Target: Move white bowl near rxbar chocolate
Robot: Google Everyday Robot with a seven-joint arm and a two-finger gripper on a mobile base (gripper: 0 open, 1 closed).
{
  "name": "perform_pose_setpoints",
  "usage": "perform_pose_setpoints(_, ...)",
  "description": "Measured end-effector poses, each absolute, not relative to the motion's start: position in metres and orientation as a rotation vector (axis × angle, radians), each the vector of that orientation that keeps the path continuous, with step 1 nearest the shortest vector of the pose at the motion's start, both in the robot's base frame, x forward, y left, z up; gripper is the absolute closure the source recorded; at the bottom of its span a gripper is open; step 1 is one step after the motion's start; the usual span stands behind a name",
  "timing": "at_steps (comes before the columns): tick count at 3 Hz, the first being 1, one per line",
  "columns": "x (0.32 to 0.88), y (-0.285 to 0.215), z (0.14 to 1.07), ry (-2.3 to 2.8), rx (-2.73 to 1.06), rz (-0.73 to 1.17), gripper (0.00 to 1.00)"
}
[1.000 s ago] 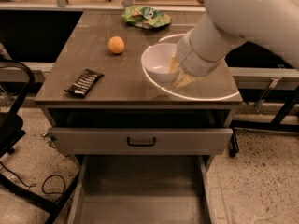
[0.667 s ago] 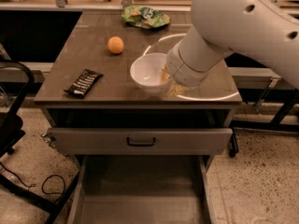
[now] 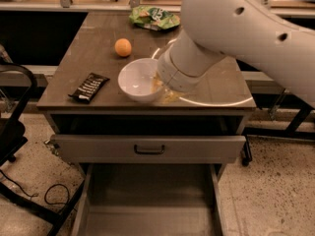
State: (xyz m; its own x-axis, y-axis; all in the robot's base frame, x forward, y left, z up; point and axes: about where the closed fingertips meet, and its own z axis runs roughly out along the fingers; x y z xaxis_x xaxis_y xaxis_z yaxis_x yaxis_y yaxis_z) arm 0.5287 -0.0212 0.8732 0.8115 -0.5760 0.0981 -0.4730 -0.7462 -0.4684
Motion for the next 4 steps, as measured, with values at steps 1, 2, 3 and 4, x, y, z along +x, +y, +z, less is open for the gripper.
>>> perform_pose_setpoints(1, 0.552, -0.003, 0.874, 0.722, -2.580, -0.308, 1.00)
perform_pose_setpoints(2, 0.576, 0.013, 0.879, 0.686, -2.583, -0.297, 1.00)
perform_pose_setpoints(3, 0.593, 0.030, 0.868, 0.644, -2.611, -0.196, 1.00)
perform_pose_setpoints(4, 0.600, 0.037, 0.855, 0.627, -2.633, -0.117, 1.00)
